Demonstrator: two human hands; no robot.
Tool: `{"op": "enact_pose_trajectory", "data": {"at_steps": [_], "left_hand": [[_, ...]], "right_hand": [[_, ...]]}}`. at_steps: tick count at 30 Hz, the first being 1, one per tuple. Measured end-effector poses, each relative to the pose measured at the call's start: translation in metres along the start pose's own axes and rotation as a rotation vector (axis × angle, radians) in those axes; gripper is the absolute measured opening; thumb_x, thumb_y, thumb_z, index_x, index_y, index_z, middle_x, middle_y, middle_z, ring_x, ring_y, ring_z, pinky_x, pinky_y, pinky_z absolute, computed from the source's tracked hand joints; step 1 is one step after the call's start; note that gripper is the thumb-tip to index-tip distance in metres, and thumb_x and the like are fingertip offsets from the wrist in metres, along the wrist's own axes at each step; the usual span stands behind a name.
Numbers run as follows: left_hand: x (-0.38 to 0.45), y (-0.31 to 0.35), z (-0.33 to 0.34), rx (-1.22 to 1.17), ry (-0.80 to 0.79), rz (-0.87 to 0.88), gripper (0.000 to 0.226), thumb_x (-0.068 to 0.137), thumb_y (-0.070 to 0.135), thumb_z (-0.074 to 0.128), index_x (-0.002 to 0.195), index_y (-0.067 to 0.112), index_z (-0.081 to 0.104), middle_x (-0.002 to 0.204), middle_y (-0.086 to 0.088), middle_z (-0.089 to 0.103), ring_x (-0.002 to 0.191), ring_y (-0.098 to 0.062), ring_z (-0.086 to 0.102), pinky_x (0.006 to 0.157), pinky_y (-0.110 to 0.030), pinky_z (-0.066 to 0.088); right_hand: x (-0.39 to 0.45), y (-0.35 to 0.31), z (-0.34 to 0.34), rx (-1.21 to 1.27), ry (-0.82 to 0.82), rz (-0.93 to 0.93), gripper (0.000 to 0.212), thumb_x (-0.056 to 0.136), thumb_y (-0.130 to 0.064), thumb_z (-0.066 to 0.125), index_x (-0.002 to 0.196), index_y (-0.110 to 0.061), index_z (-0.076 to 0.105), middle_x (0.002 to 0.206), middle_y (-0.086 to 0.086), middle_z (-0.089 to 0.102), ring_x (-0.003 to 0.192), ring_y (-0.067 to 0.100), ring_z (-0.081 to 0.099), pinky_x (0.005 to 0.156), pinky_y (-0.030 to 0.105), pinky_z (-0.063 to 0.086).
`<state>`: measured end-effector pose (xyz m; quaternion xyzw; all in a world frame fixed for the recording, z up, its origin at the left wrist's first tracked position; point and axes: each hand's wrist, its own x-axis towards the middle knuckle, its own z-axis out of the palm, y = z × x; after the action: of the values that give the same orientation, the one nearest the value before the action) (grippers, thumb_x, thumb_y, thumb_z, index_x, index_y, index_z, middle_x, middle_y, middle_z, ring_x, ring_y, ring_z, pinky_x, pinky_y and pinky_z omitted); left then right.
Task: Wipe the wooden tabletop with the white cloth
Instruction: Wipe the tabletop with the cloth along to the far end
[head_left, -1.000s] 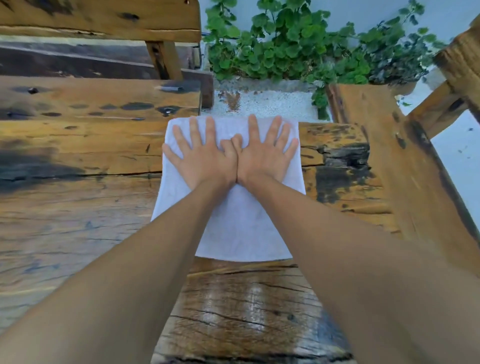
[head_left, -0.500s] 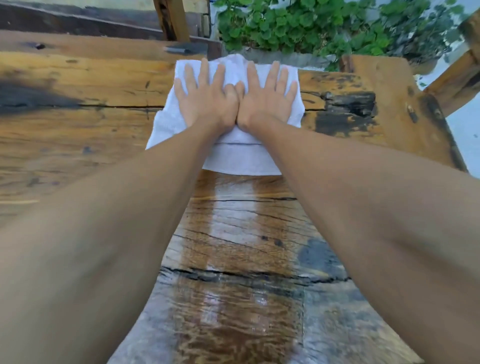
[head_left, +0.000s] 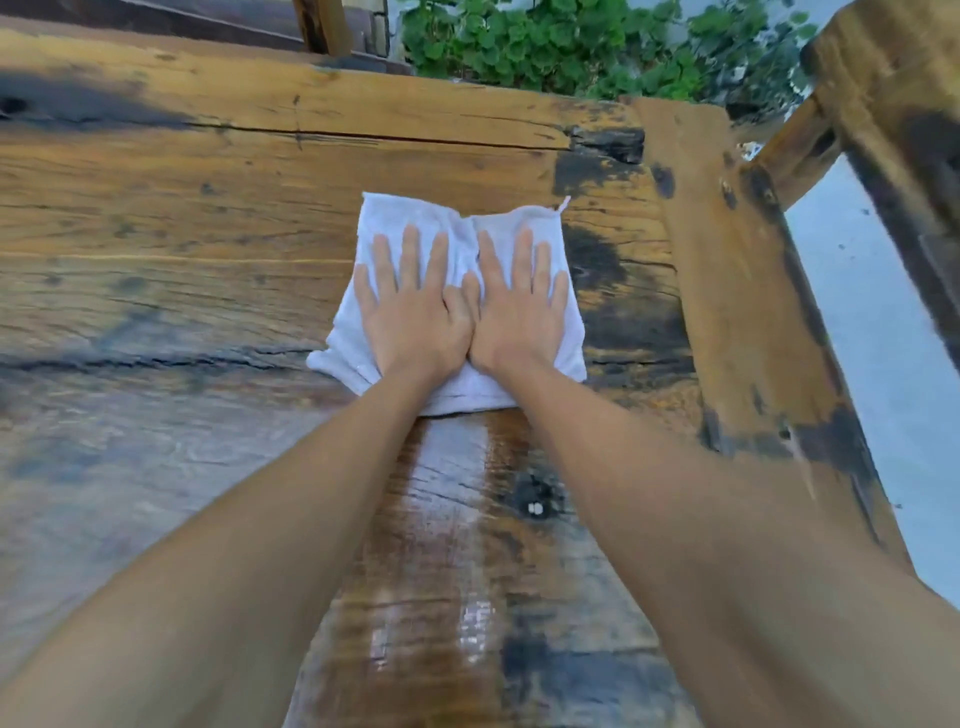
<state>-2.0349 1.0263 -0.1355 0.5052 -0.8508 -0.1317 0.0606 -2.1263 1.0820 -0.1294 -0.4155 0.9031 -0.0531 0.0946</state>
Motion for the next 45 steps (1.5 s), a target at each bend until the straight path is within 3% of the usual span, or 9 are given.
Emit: {"op": "enact_pose_trajectory", "data": {"at_steps": [16,25,30,35,39,45], "left_hand": [[-0.356,0.007,-0.007,-0.096,-0.102,0.039,0.063,0.097,0.047,0.015,0.159,0.035,0.018,0.169,0.005,0.008,0.157,-0.026,-0.002,0.125,-0.049,-0.002],[-0.486,0.019,-0.009,-0.050,-0.177,0.054,0.063,0.098,0.048,0.023,0.158,0.031,0.023,0.168,0.000,0.017,0.156,-0.030,0.008,0.122,-0.056,0.013],[-0.496,0.026,-0.017,-0.057,-0.206,0.016,0.060,0.098,0.046,0.023,0.157,0.035,0.024,0.167,0.005,0.020,0.155,-0.028,0.014,0.120,-0.056,0.014],[-0.477,0.035,-0.013,-0.057,-0.178,-0.026,0.058,0.101,0.051,0.013,0.156,0.038,0.024,0.167,0.006,0.020,0.155,-0.026,0.015,0.121,-0.053,0.010],[-0.455,0.040,0.001,-0.037,-0.124,-0.023,0.060,0.098,0.048,0.032,0.157,0.038,0.022,0.167,0.006,0.018,0.156,-0.025,0.010,0.122,-0.052,0.010],[-0.400,0.053,0.012,-0.037,-0.089,-0.057,0.060,0.098,0.048,0.023,0.157,0.040,0.017,0.168,0.009,0.011,0.157,-0.025,0.002,0.123,-0.052,0.008]], "right_hand": [[-0.350,0.083,0.027,-0.033,-0.044,0.126,0.058,0.106,-0.052,0.013,0.156,-0.046,-0.016,0.169,-0.001,-0.021,0.156,0.021,-0.019,0.125,0.047,-0.008],[-0.482,0.119,0.015,0.052,-0.035,0.329,0.064,0.096,-0.063,0.006,0.158,-0.046,-0.003,0.170,-0.001,-0.013,0.157,0.024,-0.011,0.126,0.050,-0.006],[-0.495,0.135,0.009,0.051,-0.076,0.361,0.064,0.095,-0.070,0.009,0.154,-0.052,-0.012,0.169,-0.002,-0.017,0.155,0.024,-0.019,0.126,0.051,-0.008],[-0.478,0.124,0.006,0.059,-0.048,0.431,0.067,0.092,-0.069,0.013,0.155,-0.051,0.000,0.171,0.005,-0.002,0.157,0.034,-0.004,0.122,0.060,0.000],[-0.452,0.124,0.012,0.028,-0.059,0.466,0.070,0.092,-0.071,0.021,0.157,-0.051,0.005,0.171,0.010,0.002,0.155,0.042,0.000,0.113,0.072,0.005],[-0.393,0.131,0.020,-0.016,-0.064,0.449,0.072,0.091,-0.076,0.011,0.152,-0.053,-0.020,0.169,0.012,-0.017,0.153,0.044,-0.014,0.110,0.077,0.006]]}}
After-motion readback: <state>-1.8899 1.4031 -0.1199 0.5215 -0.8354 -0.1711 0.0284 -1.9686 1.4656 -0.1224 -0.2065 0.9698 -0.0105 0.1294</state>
